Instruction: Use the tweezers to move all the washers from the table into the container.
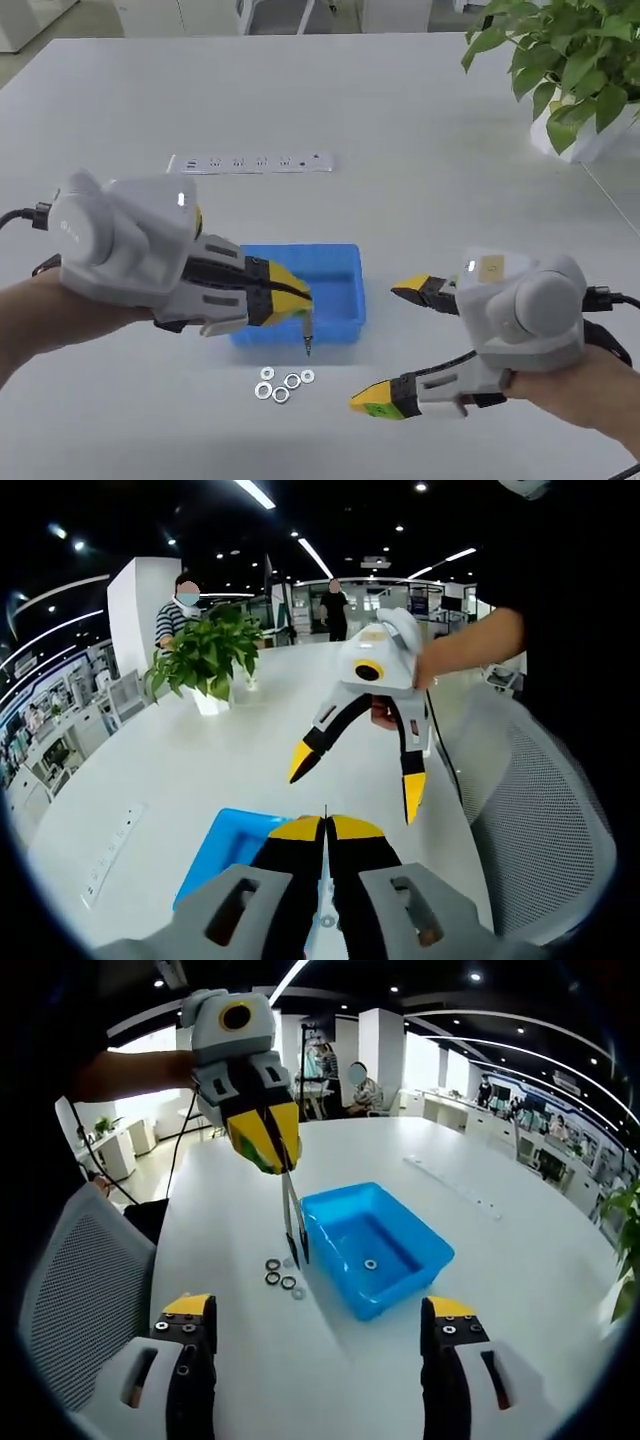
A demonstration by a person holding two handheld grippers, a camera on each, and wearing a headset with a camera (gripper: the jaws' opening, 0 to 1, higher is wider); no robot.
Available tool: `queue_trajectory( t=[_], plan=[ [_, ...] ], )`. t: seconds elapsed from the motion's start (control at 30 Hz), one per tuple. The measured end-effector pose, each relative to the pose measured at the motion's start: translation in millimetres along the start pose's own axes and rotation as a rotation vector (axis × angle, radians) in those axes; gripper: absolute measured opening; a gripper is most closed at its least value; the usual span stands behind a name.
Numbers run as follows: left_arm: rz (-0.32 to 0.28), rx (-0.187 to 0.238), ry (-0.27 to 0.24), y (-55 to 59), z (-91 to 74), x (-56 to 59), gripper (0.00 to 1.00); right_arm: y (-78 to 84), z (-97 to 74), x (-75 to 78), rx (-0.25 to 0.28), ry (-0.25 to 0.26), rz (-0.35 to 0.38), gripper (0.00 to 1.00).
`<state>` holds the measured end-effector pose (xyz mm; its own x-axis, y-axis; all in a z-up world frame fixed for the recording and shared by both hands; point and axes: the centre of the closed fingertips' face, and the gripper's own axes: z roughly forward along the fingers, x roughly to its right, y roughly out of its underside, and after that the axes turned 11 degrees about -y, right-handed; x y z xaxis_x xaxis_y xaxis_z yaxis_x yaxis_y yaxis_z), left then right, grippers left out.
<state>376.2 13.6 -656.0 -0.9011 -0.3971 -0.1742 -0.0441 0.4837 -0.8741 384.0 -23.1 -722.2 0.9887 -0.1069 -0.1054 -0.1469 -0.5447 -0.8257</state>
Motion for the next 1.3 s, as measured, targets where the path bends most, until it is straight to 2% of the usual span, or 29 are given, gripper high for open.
queue_trajectory(
  t=[0.23, 0.4, 0.93, 1.3],
  plan=[
    [-0.01, -0.01, 0.012, 9.7, 4.5, 6.5, 0.05, 4.8, -0.4, -2.0, 0.0, 0.005, 0.022, 0.94],
    [-0.006, -0.007, 0.013, 13.2, 6.4, 7.2, 0.05, 5.7, 4.5, -8.8, 0.009, -0.016, 0.038, 0.98],
    [-0.04, -0.009, 0.021, 29.3, 7.4, 11.3, 0.05, 12.8, 20.3, -20.2, -0.018, -0.046, 0.047, 0.97],
    [-0.052, -0.01, 0.026, 33.2, 12.4, 11.3, 0.05, 18.0, 21.7, -22.4, -0.023, -0.052, 0.059, 0.95]
  ],
)
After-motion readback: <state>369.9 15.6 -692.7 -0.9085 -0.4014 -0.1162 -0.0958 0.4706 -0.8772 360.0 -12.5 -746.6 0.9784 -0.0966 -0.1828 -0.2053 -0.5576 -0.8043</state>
